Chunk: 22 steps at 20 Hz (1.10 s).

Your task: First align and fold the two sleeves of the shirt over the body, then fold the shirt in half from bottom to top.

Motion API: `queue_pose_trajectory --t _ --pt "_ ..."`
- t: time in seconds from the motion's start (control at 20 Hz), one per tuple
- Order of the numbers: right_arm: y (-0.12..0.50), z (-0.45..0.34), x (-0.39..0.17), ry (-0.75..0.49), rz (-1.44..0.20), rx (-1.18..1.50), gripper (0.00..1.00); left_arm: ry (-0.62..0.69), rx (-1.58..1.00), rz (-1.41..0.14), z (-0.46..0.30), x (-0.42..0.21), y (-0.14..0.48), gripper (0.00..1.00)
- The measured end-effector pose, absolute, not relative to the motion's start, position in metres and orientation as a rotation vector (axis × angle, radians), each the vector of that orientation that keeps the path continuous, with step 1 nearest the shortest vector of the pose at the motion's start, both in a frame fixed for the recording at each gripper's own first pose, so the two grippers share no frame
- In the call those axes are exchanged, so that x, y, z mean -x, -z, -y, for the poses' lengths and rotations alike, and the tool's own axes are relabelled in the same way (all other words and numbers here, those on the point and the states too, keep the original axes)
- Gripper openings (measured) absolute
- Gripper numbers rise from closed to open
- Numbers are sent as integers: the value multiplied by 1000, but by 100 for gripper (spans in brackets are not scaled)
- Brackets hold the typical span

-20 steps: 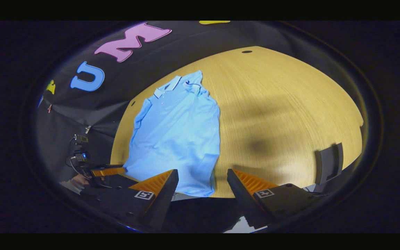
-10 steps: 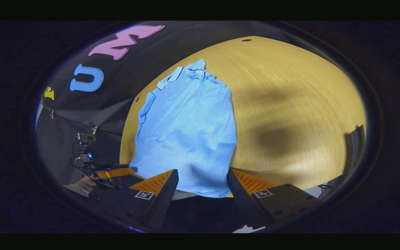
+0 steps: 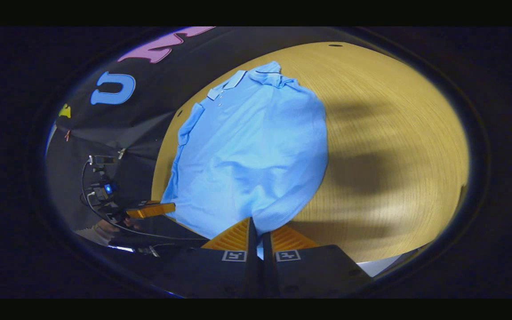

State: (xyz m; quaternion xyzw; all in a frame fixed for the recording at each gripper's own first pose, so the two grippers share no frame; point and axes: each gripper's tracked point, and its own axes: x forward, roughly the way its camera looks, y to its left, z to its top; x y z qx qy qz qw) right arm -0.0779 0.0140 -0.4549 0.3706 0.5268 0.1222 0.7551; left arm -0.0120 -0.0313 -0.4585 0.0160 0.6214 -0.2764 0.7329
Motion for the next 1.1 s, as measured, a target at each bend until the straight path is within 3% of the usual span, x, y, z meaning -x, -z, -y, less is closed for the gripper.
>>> queue_pose_trajectory --t 0.2,0.45,0.85,1.1 --pt "419 -14 57 -332 -1046 -839 8 643 13 -1273 36 -17 431 6" --pt "380 -6 9 -371 -902 -865 8 545 47 -1142 32 -75 409 6" --pt "319 30 -116 -368 -684 -838 8 545 40 -965 76 -179 367 6" --pt "310 72 -223 -295 -595 -667 8 428 83 -870 94 -282 357 6"
